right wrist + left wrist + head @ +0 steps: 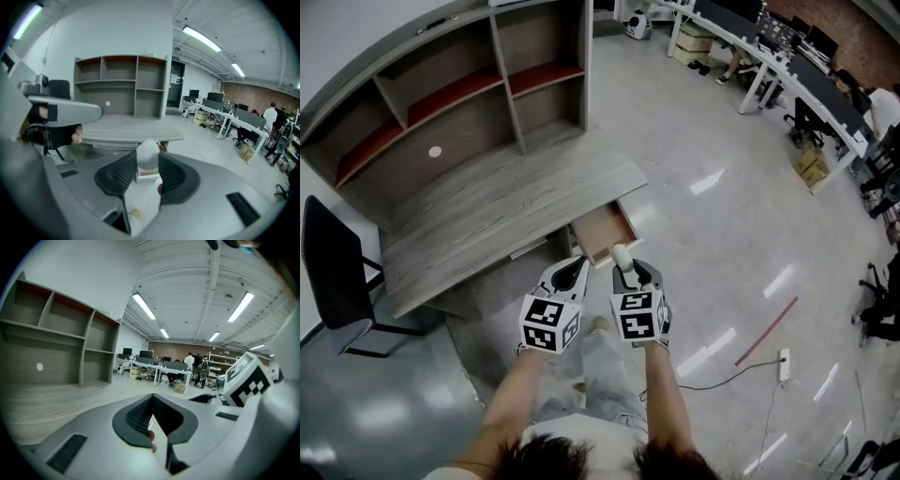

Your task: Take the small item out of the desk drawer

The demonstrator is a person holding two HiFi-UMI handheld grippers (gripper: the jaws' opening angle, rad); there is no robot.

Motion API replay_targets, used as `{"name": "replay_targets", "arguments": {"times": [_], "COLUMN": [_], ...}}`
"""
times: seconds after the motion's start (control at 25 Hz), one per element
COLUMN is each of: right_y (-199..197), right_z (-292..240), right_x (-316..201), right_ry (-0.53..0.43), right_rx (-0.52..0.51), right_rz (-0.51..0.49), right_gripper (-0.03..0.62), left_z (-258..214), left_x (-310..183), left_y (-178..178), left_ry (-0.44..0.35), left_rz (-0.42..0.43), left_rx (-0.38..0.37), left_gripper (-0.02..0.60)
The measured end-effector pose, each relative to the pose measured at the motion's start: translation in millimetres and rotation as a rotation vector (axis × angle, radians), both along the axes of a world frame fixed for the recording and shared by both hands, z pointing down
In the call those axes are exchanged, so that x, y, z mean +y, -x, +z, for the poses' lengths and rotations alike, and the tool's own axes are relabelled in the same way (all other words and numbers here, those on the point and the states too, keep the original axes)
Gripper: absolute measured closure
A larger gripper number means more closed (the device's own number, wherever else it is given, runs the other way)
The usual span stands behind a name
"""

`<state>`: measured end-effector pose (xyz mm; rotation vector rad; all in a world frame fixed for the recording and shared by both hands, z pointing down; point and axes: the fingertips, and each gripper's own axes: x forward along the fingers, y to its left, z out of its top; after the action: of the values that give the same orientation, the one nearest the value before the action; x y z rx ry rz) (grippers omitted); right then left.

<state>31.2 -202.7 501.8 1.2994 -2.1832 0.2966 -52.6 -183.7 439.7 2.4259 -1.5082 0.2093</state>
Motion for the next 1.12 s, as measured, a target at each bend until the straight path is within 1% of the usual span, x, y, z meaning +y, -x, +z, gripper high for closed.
{"name": "replay_targets", "arguments": {"times": [0.84,1.12], "right_y": [7.7,11.3], "right_z": [-80.6,-108.6], "right_x": [98.2,125.1], "right_ry": [-0.136,-0.19], "right_rx": [-0.02,-0.053], "right_rz": [0.047,0.054], "right_gripper": [0.441,0.439], "left_z": [-69.2,-87.8], "left_x": [98.0,123.1], "left_y": [9.8,10.7], "left_ry": [-0.083,-0.11], "left_rz": [0.059,0.063], "left_rx": [0.015,0.026], "left_gripper": [0.569,0.569]}}
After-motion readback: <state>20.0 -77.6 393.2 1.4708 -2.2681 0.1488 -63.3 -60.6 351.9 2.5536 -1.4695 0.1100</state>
